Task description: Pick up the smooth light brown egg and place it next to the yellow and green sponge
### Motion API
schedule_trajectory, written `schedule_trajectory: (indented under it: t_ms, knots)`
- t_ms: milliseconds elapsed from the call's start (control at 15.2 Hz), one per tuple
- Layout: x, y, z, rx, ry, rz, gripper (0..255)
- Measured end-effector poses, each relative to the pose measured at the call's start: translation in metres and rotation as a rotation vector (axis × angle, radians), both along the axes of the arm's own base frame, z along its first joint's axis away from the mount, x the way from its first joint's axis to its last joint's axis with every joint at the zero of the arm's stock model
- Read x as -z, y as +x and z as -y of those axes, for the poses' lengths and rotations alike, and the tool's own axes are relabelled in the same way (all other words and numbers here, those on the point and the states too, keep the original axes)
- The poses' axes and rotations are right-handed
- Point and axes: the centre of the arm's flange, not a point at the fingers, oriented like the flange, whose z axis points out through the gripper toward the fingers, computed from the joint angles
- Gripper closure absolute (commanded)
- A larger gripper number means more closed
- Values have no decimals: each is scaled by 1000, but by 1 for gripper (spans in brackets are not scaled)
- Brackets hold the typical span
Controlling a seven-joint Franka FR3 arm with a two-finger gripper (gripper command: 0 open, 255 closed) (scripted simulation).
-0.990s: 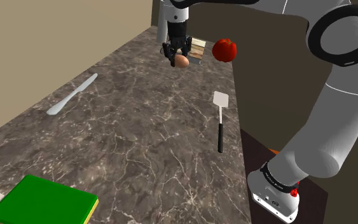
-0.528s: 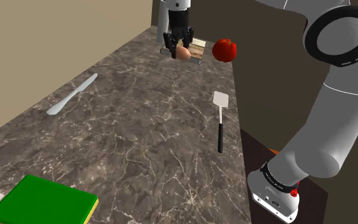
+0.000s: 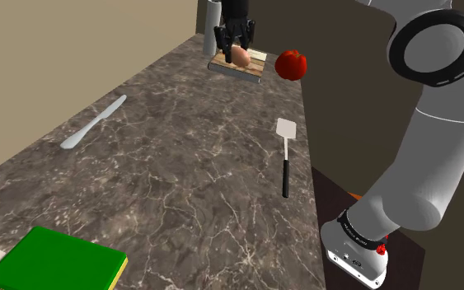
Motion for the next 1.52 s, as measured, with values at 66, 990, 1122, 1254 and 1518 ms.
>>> schedule_trajectory:
  t_ms: [66,990,1122,1254,1518]
  knots:
    - [-5,0,0,0,0,0,255]
    - [-5,-78,-137,-1,0,0,255]
    - [-3,-92,-158,-1,0,0,255]
    - [-1,-105,-180,-1,0,-1,255]
    - [5,-129,-228,-2,0,-1,255]
